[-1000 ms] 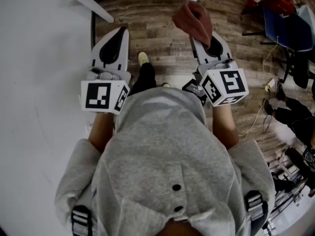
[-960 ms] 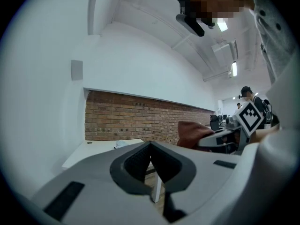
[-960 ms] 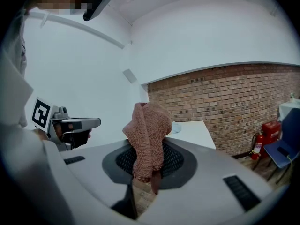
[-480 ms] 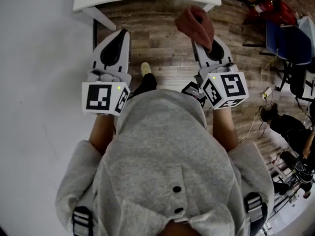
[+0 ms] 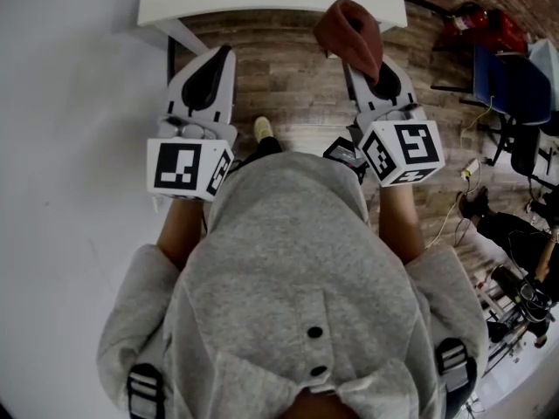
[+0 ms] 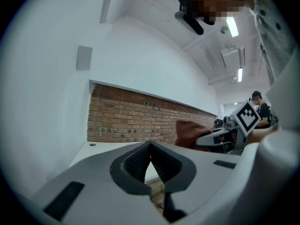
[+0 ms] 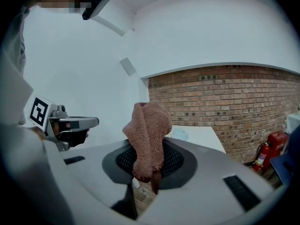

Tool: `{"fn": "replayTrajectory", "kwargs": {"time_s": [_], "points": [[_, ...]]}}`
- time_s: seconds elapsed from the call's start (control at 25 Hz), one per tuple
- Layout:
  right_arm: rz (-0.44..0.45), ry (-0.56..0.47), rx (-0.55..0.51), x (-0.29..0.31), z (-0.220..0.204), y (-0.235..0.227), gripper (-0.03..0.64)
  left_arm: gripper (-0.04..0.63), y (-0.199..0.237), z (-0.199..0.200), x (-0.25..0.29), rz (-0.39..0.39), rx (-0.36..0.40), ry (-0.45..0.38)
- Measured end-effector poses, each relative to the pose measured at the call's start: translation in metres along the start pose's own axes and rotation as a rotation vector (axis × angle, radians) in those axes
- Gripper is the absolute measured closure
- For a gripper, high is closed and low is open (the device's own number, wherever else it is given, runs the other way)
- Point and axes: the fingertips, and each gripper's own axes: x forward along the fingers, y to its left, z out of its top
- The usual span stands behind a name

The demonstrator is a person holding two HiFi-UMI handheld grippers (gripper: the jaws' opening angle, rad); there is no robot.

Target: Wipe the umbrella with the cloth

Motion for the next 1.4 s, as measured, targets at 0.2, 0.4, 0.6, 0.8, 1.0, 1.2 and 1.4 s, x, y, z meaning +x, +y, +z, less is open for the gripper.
{"fn": "replayTrajectory", "kwargs": {"time_s": [0.2, 0.4, 0.6, 0.8, 1.0, 1.2, 1.4], "points": [[-0.027, 0.007, -0.002, 0.022, 0.001, 0.003, 0.535, 0.580, 0.026, -0.001, 0.010, -0.016, 0.002, -0.012], [-0.040, 0.014, -0.003, 0.028, 0.003, 0.006, 0.535, 0.580, 0.032, 0.003, 0.014, -0.033, 0.004, -0.010], [-0.052, 0.014, -0.014, 0.031, 0.008, 0.006, 0.535, 0.580, 0.036, 0.005, 0.013, -0.037, 0.000, -0.015], [-0.045, 0.008, -0.027, 0.032, 0.013, 0.006, 0.535, 0.580, 0.038, 0.008, 0.008, -0.020, 0.001, -0.019], [-0.032, -0.005, -0.031, 0.047, 0.017, 0.001, 0.535, 0.580, 0.043, 0.008, 0.017, -0.014, 0.013, -0.025], [-0.027, -0.018, -0.024, 0.068, 0.024, -0.011, 0.535, 0.580, 0.052, 0.008, 0.036, -0.008, 0.010, -0.005], [-0.026, -0.045, 0.022, 0.083, 0.030, -0.035, 0.535, 0.580, 0.057, 0.009, 0.066, -0.012, 0.027, 0.002]]}}
